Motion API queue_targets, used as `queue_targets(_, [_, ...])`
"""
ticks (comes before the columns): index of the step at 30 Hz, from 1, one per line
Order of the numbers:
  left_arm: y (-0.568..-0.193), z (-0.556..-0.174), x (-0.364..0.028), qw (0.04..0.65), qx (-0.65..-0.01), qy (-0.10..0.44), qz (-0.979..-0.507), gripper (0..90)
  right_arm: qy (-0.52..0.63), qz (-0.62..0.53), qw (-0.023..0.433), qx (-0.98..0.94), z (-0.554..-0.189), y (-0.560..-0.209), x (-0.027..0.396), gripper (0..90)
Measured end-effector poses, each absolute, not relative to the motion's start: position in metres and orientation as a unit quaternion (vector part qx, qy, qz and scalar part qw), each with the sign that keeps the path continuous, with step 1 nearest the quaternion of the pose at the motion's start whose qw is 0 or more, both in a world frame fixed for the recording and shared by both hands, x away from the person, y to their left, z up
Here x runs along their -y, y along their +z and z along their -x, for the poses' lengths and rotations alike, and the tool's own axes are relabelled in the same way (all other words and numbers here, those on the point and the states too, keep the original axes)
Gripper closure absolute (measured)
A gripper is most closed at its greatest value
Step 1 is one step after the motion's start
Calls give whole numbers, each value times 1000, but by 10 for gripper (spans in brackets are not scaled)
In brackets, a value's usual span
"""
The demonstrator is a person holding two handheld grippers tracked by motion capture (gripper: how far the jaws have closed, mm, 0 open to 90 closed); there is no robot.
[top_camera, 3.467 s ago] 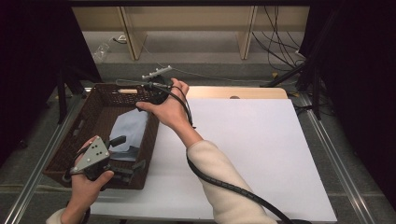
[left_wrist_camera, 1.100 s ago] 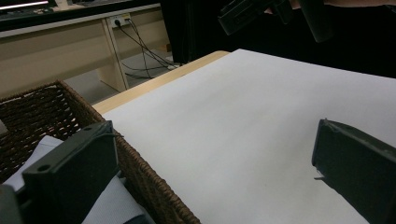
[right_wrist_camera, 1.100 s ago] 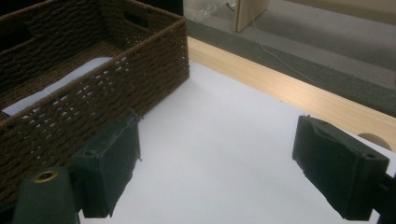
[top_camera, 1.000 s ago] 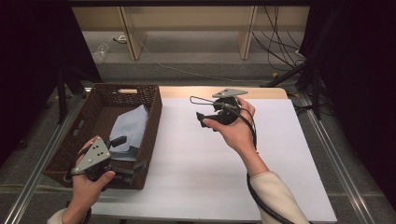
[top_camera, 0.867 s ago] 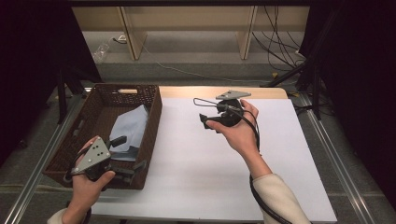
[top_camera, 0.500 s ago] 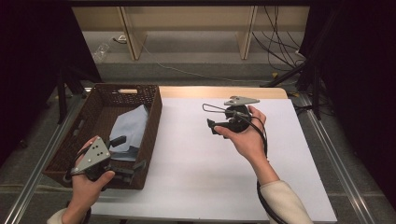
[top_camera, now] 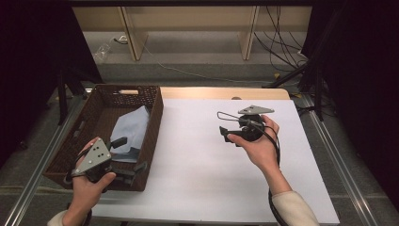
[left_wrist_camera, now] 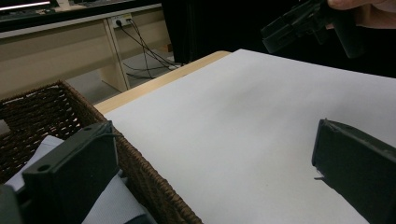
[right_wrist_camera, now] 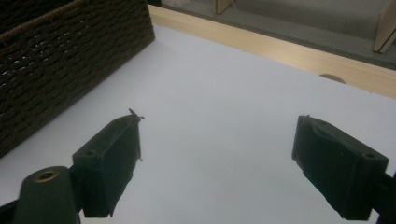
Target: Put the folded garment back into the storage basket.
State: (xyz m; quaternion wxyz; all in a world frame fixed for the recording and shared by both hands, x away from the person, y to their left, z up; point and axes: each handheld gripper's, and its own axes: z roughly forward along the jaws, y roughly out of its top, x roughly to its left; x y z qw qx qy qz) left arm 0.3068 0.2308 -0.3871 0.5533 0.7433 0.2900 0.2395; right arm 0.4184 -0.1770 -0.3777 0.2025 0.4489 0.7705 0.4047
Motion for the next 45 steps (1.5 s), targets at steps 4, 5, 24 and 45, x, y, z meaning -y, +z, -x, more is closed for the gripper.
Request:
queue_targets(4, [-387, -307, -231, 555, -291, 239, -742, 0, 404, -454, 204, -767, -416, -380, 185, 160])
queue_targets(5, [-387, -307, -231, 555, -291, 239, -742, 0, 404, -456, 204, -766, -414, -381, 187, 160])
queue_targets(24, [-386, -307, -232, 555, -292, 241, -741, 0, 407, -483, 219, -744, -396, -387, 225, 160])
queue_targets(45, [-387, -307, -231, 555, -295, 242, -739, 0, 410, -502, 231, -726, -377, -397, 255, 160])
